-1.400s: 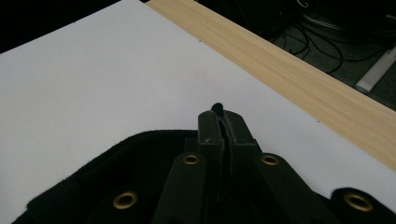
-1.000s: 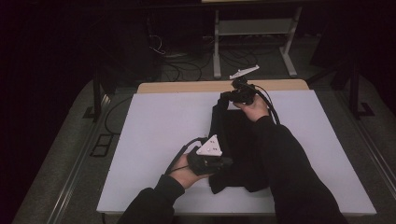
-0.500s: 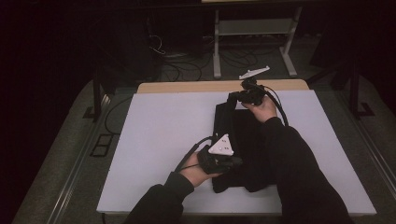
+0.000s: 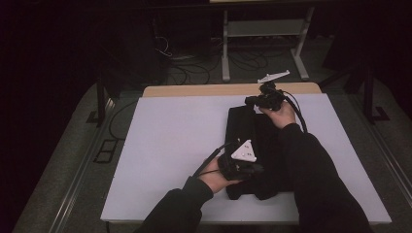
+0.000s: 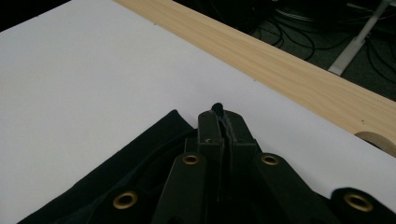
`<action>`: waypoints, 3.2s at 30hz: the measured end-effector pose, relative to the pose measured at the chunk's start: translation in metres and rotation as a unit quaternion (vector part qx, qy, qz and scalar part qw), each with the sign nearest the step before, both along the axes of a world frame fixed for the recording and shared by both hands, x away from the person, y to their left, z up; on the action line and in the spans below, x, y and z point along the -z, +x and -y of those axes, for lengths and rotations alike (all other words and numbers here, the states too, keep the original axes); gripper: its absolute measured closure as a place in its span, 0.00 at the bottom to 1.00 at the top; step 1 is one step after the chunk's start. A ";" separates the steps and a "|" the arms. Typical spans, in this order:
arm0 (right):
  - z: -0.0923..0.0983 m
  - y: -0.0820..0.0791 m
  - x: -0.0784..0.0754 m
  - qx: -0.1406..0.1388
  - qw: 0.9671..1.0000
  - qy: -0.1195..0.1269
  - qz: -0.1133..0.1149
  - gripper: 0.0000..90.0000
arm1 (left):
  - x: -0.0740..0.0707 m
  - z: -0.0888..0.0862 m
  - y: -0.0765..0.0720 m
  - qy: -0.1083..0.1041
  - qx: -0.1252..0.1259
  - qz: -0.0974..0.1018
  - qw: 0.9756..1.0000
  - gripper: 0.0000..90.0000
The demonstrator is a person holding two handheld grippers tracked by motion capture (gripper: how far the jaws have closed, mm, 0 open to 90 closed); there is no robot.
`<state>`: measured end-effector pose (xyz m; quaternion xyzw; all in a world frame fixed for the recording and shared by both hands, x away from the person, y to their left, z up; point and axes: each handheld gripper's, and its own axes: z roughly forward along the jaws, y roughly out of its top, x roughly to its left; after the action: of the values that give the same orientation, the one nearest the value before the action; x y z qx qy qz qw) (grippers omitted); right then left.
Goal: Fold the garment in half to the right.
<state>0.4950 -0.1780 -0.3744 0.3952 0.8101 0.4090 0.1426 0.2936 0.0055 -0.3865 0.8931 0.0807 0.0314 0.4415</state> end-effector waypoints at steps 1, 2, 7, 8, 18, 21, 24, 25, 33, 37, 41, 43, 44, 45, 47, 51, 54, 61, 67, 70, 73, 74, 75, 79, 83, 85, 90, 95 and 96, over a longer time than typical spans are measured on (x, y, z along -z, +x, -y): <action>0.002 0.000 0.000 0.002 1.000 -0.001 -0.001 0.95 | 0.000 0.002 0.000 0.001 0.001 0.001 1.000 0.94; 0.003 0.000 0.000 0.002 1.000 -0.002 0.001 0.95 | 0.001 0.004 0.000 0.001 0.002 -0.001 1.000 0.94; 0.012 -0.002 -0.001 0.006 1.000 -0.002 0.002 0.95 | 0.003 0.013 0.001 0.000 0.008 -0.002 1.000 0.94; 0.014 -0.002 -0.001 0.008 1.000 -0.003 0.000 0.95 | 0.003 0.015 0.001 -0.001 0.009 -0.004 1.000 0.94; 0.032 -0.003 0.006 0.027 1.000 -0.009 -0.009 0.95 | 0.006 0.034 0.002 -0.008 0.017 -0.009 1.000 0.94; 0.036 -0.003 0.007 0.029 0.999 -0.010 -0.011 0.95 | 0.006 0.038 0.004 -0.009 0.018 -0.010 1.000 0.94; 0.038 -0.003 0.008 0.030 0.999 -0.012 -0.012 0.95 | 0.008 0.042 0.005 -0.011 0.018 -0.014 1.000 0.94; 0.039 -0.003 0.008 0.030 0.999 -0.012 -0.013 0.95 | 0.008 0.043 0.005 -0.009 0.019 -0.013 1.000 0.94; 0.048 -0.004 0.012 0.038 0.999 -0.009 -0.018 0.95 | 0.015 0.056 0.007 -0.006 0.027 -0.021 0.999 0.94; 0.052 -0.005 0.014 0.041 0.999 -0.004 -0.021 0.95 | 0.019 0.062 0.007 -0.004 0.026 -0.027 0.999 0.94; 0.058 -0.006 0.018 0.046 0.999 -0.001 -0.024 0.95 | 0.022 0.066 0.008 0.000 0.027 -0.030 0.999 0.94; 0.061 -0.007 0.021 0.050 0.998 0.001 -0.026 0.95 | 0.023 0.069 0.008 0.004 0.029 -0.030 0.999 0.94; 0.063 -0.007 0.022 0.053 0.998 0.003 -0.028 0.95 | 0.023 0.071 0.008 0.002 0.029 -0.032 0.999 0.94; 0.065 -0.008 0.023 0.054 0.998 0.003 -0.029 0.95 | 0.024 0.072 0.008 0.003 0.030 -0.033 0.999 0.94; 0.068 -0.008 0.026 0.058 0.998 0.005 -0.031 0.95 | 0.026 0.076 0.008 0.006 0.031 -0.034 0.999 0.94; 0.075 -0.010 0.030 0.062 0.997 0.011 -0.034 0.95 | 0.029 0.085 0.006 0.014 0.036 -0.036 0.999 0.94; 0.079 -0.011 0.034 0.066 0.997 0.014 -0.037 0.95 | 0.031 0.090 0.006 0.021 0.037 -0.036 0.998 0.94; 0.087 -0.014 0.045 0.073 0.996 0.022 -0.041 0.95 | 0.035 0.102 0.007 0.041 0.036 -0.042 0.998 0.94; 0.094 -0.014 0.057 0.079 0.995 0.023 -0.048 0.95 | 0.039 0.111 0.007 0.055 0.035 -0.045 0.997 0.94; 0.096 -0.014 0.060 0.082 0.995 0.024 -0.047 0.95 | 0.038 0.115 0.008 0.059 0.034 -0.044 0.997 0.94; 0.098 -0.013 0.061 0.085 0.995 0.022 -0.046 0.94 | 0.038 0.118 0.008 0.064 0.034 -0.043 0.996 0.94; 0.098 -0.013 0.062 0.086 0.995 0.021 -0.046 0.94 | 0.039 0.120 0.008 0.063 0.030 -0.046 0.996 0.94; 0.098 -0.013 0.063 0.089 0.995 0.022 -0.049 0.93 | 0.039 0.120 0.008 0.066 0.032 -0.045 0.996 0.94; 0.104 -0.015 0.061 0.099 0.993 0.024 -0.053 0.86 | 0.038 0.122 0.007 0.072 0.035 -0.046 0.996 0.94; 0.115 -0.018 0.055 0.112 0.991 0.045 -0.064 0.74 | 0.038 0.124 0.007 0.073 0.033 -0.048 0.996 0.95; 0.120 -0.022 0.051 0.116 0.990 0.048 -0.058 0.68 | 0.038 0.125 0.007 0.077 0.035 -0.047 0.995 0.95; 0.127 -0.030 0.043 0.112 0.991 0.054 -0.055 0.55 | 0.038 0.129 0.007 0.079 0.035 -0.047 0.995 0.95; 0.127 -0.039 0.035 0.097 0.993 0.048 -0.047 0.46 | 0.040 0.134 0.008 0.084 0.033 -0.048 0.995 0.95; 0.128 -0.042 0.033 0.094 0.993 0.049 -0.048 0.44 | 0.040 0.134 0.008 0.086 0.034 -0.046 0.995 0.95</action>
<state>0.4534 -0.3060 -0.4077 0.4954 0.7539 0.4140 0.1220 0.3019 -0.1285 -0.4265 0.9303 0.0674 -0.0184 0.3601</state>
